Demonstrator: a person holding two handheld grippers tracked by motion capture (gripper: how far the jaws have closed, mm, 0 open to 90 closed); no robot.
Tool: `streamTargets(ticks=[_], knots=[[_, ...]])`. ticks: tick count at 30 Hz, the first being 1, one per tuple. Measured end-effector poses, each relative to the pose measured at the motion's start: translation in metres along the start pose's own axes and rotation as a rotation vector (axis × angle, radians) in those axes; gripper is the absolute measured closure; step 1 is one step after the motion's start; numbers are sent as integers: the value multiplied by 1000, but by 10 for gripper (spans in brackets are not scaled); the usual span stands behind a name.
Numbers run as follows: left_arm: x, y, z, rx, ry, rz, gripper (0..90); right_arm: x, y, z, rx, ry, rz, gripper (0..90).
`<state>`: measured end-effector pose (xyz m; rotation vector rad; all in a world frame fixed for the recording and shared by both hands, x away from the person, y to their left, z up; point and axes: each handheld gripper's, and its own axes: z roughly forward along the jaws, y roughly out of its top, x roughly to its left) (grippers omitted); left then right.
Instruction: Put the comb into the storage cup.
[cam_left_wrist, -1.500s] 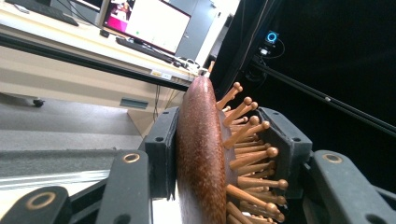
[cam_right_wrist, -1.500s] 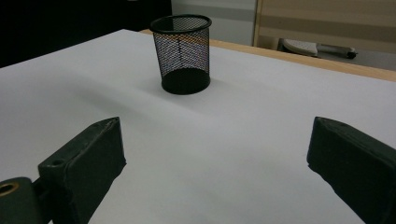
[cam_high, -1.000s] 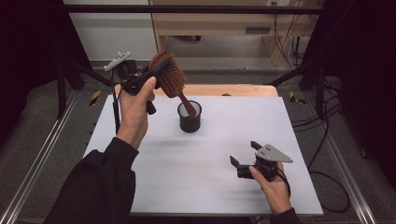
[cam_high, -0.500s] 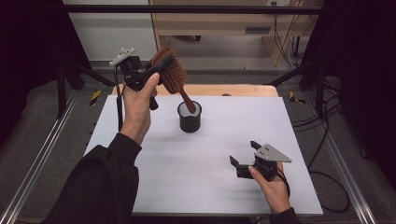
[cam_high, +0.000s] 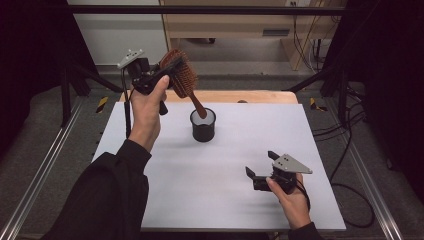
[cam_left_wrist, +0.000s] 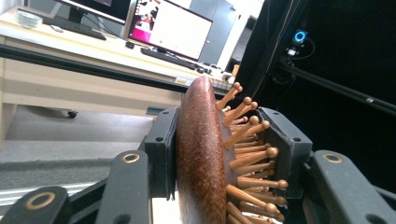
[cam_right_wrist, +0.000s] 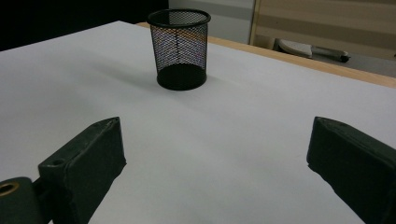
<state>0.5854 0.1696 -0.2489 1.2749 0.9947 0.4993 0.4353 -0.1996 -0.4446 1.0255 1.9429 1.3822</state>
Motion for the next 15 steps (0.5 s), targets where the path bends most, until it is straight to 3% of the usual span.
streamTargets(ticks=[8,12,15], knots=[[3,-6,10,13,15,29,513,2,0,1,4,5,-17,42],[5,-10,17,13,16,68,513,1,0,2,7,7,-14,42],[7,-13,23,18,23,62,513,1,0,3,6,9,-15,42]])
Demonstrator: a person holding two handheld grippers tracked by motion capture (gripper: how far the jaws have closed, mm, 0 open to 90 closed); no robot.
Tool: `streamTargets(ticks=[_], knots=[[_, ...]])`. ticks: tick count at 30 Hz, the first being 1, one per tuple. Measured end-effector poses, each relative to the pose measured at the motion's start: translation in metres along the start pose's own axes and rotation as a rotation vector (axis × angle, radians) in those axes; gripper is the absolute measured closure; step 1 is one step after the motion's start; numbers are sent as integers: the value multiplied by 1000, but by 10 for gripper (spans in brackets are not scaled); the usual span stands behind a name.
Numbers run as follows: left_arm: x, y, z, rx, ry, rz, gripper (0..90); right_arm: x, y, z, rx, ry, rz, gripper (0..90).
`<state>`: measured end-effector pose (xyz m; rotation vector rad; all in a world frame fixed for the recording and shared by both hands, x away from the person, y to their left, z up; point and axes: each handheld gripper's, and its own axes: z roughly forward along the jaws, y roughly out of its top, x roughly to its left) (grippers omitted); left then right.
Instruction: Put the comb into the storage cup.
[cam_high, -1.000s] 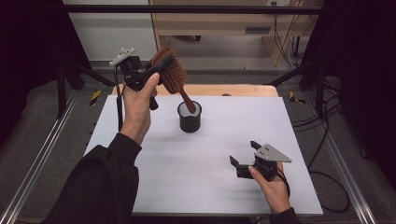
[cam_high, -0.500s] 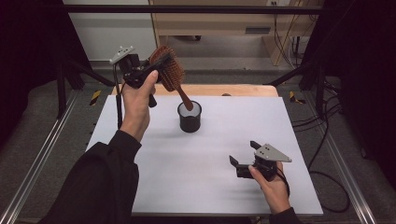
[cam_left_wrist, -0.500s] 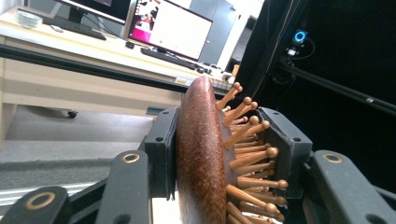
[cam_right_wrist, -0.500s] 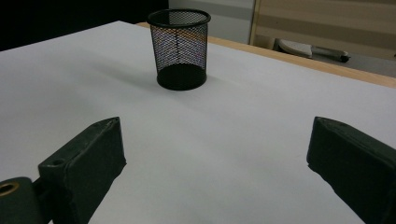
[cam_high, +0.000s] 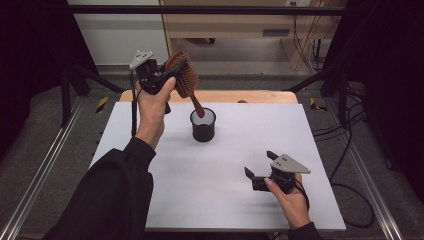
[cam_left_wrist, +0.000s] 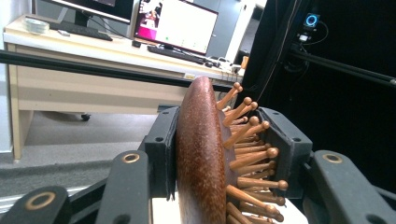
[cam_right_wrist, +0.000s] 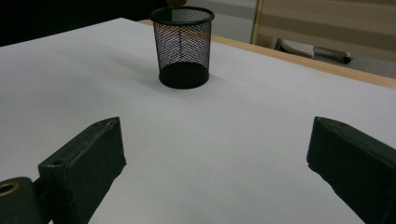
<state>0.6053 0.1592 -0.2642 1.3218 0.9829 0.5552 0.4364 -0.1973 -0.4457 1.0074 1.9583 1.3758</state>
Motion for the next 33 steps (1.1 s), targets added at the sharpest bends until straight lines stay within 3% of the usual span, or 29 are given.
streamTargets(ticks=[3,19,33], knots=[[1,-4,5,8,3,-8,513,0,0,0,0,0,3,38],[2,-17,19,30,11,37,513,-1,0,0,1,7,6,38],[0,-29,31,54,11,48,513,-1,0,0,0,17,14,38]])
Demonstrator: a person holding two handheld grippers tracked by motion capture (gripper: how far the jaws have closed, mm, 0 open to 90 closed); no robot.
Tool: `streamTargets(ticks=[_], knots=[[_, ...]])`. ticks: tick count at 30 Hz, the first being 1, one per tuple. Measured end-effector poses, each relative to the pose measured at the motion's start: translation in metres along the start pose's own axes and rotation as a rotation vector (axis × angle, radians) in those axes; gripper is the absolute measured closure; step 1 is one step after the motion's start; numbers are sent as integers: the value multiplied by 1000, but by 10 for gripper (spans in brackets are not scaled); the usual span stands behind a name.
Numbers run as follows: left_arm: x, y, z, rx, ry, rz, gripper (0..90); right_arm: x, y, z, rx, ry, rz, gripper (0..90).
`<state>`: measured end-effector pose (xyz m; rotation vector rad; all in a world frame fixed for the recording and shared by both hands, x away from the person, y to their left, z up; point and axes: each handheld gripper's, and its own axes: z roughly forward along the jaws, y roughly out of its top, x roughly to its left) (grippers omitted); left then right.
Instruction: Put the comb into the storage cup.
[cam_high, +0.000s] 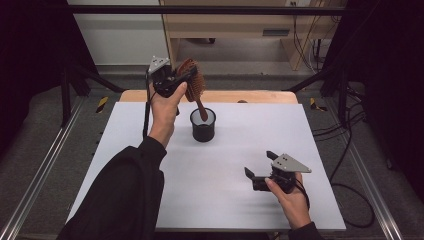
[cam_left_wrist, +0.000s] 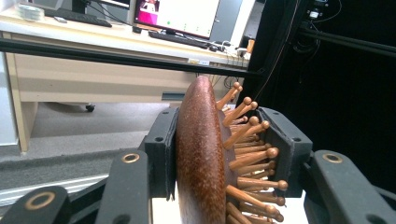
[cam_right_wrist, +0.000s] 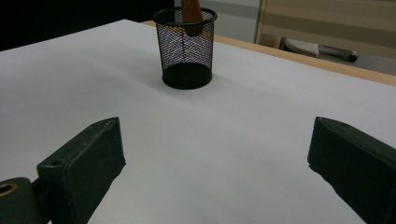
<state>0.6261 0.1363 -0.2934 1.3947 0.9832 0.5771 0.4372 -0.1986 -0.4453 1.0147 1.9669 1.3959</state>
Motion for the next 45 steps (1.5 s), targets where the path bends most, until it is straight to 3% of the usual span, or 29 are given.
streamTargets(ticks=[16,31,35,45], knots=[[0,-4,1,14,0,6,512,2,0,1,6,11,0,38],[2,-6,-2,11,-7,-12,511,5,0,3,13,22,-4,39],[3,-10,-2,12,-5,-34,511,4,0,3,11,17,0,40],[1,-17,2,25,-1,-28,511,6,0,4,16,24,-6,40]])
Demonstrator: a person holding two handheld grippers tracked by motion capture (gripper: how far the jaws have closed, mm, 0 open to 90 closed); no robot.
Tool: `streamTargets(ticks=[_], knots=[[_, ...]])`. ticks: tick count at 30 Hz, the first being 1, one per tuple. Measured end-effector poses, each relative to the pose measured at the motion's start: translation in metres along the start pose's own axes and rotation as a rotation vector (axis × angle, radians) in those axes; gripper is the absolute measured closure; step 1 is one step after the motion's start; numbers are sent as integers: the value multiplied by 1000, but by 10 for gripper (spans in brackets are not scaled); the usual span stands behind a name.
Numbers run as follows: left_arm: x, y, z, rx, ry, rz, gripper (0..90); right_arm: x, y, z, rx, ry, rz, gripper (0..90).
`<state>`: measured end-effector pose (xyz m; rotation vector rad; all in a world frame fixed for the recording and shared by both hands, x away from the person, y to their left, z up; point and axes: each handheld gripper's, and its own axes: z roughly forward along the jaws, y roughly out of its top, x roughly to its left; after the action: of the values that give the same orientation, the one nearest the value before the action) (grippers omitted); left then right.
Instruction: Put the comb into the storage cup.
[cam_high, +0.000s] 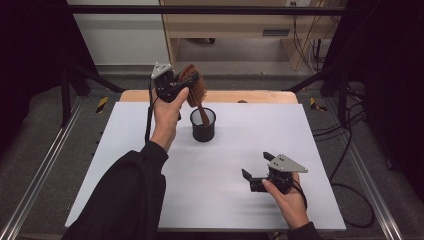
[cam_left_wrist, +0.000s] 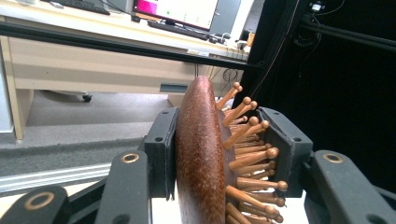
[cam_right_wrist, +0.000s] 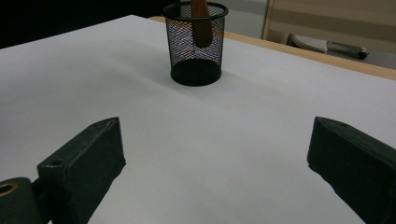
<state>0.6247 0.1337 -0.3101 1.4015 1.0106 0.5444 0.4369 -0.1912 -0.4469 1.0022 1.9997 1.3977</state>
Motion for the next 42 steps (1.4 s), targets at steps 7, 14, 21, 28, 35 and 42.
streamTargets(ticks=[7,14,21,28,35,42], knots=[[0,-2,1,10,-1,11,510,-1,0,-1,-3,4,8,40],[0,-3,1,12,4,16,510,-1,0,-1,-4,0,10,39],[-1,-5,3,17,-1,16,510,-1,0,0,-2,1,10,40],[-3,-9,5,26,-7,16,510,-2,0,0,-3,3,9,40],[-4,-14,5,30,-14,11,510,-1,0,1,4,5,5,40],[-6,-18,5,35,-22,8,510,0,-1,1,6,9,4,40]])
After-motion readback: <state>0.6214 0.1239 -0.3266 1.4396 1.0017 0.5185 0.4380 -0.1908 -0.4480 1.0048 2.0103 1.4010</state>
